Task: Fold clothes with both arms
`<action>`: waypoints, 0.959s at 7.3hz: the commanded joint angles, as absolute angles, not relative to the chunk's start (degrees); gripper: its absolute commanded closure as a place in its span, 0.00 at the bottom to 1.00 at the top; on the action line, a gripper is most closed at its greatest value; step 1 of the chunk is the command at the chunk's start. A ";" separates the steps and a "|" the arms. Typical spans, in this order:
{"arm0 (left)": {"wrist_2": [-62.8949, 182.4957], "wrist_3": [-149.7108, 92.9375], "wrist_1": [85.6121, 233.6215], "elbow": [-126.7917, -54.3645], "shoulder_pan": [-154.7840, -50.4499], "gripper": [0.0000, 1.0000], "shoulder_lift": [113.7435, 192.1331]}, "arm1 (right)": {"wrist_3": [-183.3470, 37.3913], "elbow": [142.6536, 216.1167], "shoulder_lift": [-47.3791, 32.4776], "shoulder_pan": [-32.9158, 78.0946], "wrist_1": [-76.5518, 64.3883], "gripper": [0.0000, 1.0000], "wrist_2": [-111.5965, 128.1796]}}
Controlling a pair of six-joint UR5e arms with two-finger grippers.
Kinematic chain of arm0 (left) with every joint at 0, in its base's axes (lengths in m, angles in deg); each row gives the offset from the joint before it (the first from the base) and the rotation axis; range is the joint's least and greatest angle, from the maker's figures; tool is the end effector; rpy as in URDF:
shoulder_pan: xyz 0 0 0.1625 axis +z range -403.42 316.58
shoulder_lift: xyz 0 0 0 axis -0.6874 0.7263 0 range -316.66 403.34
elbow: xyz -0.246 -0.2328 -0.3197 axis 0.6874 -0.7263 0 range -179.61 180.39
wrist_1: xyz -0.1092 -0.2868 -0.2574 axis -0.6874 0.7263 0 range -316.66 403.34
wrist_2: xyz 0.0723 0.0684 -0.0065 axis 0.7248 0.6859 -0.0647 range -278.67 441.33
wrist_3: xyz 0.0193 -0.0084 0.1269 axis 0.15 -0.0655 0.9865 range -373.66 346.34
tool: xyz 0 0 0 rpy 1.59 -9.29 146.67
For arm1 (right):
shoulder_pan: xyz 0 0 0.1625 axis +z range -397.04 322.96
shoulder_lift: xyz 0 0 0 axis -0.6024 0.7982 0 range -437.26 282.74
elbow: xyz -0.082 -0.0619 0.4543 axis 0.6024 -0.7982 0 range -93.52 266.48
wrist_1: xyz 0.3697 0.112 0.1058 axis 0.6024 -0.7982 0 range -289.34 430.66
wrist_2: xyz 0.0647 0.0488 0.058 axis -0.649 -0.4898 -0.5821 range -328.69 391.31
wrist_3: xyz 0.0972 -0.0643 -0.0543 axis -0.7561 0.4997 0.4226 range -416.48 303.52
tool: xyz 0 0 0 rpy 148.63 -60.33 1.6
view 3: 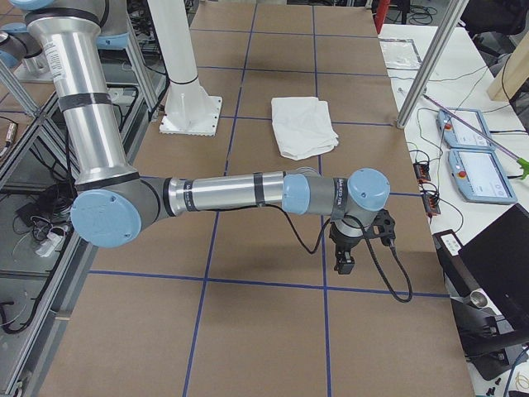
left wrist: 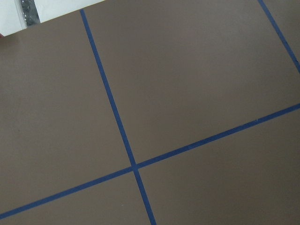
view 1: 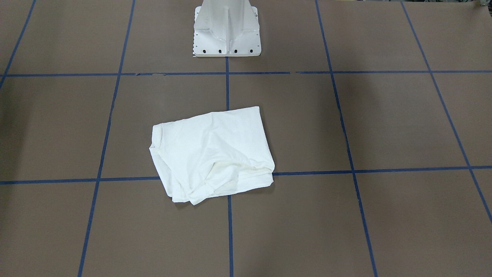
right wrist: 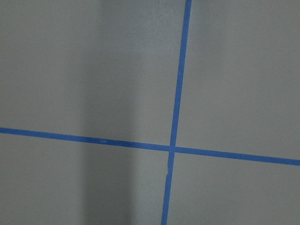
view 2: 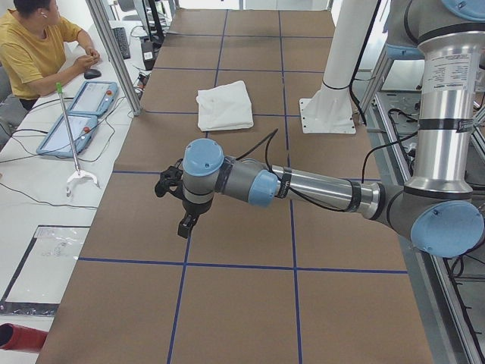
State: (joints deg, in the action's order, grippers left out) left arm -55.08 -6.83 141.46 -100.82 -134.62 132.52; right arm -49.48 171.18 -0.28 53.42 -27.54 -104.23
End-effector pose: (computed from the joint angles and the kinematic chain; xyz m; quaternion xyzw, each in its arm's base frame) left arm -0.0502 -0.4866 0.6125 0.1747 0.3776 0.1078 0.9029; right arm 0.0463 -0.5777 0.6564 0.0213 -0.3865 -0.0510 0.9206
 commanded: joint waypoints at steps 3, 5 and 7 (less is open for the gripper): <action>-57.71 -7.24 141.16 -107.52 -135.27 0.00 131.33 | -49.62 176.89 4.45 53.66 -24.70 0.00 -104.92; -57.10 -6.28 144.73 -111.31 -135.27 0.00 125.02 | -49.53 181.72 8.06 53.75 -24.43 0.00 -104.57; -55.35 -6.62 147.31 -109.93 -135.18 0.00 122.97 | -49.62 183.42 10.37 53.66 -22.69 0.00 -104.48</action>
